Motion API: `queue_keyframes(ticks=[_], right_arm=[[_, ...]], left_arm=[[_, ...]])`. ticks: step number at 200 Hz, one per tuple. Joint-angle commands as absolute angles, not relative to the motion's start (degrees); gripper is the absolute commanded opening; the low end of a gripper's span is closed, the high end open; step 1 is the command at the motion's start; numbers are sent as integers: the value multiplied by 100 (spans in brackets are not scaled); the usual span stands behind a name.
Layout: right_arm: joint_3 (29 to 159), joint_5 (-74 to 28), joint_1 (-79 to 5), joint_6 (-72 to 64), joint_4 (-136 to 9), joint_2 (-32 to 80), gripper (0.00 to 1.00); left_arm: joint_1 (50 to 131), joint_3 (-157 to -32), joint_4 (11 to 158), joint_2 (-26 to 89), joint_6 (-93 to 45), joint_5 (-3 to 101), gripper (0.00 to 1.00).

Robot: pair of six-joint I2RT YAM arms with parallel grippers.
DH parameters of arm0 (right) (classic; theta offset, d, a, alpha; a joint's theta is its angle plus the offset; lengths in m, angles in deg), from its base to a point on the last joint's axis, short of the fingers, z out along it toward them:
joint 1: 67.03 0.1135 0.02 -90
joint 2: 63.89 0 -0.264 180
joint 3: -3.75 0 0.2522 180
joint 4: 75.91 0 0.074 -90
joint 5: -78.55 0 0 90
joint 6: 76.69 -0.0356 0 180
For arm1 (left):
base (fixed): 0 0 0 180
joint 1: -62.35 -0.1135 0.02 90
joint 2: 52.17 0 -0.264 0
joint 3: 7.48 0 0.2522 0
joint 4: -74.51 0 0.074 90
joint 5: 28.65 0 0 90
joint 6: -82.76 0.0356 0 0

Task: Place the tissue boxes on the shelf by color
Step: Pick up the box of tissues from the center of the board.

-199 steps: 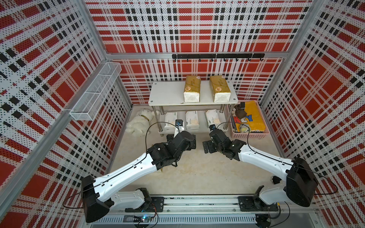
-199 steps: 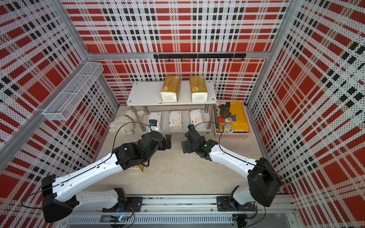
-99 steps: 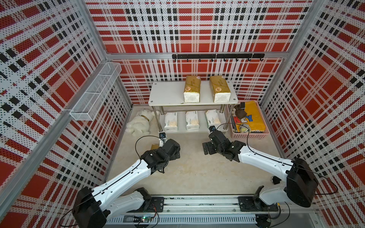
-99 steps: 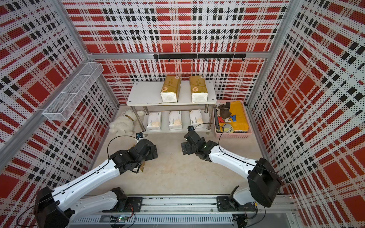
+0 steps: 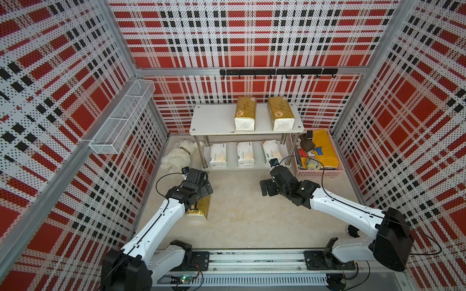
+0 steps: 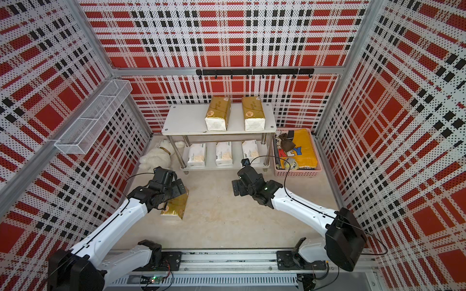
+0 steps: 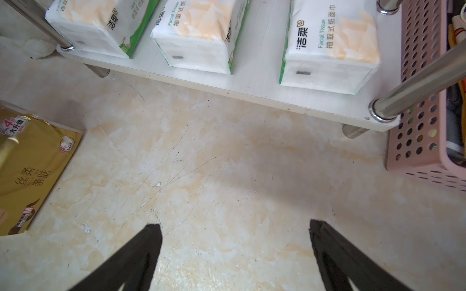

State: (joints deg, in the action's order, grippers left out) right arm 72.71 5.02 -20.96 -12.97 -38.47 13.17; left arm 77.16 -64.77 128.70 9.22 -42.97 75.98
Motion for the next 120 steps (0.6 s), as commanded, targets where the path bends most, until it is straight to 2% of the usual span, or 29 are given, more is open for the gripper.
queue_keyframes(ticks=[1,45,92,120], right_arm=[[7191,571,-2045,-1327,-3877,1196,100],[7129,569,-2045,-1357,-3990,1144,100],[7079,589,-2045,-1325,-4033,1170,100],[7084,567,-2045,-1301,-4054,1231,100]], left_arm=[[7221,-6419,12841,1051,-4011,6913,99],[6625,-6298,12704,1395,-3998,6354,99],[6629,-6138,12490,1617,-4051,5761,99],[6956,-6054,12415,1589,-4172,5581,99]])
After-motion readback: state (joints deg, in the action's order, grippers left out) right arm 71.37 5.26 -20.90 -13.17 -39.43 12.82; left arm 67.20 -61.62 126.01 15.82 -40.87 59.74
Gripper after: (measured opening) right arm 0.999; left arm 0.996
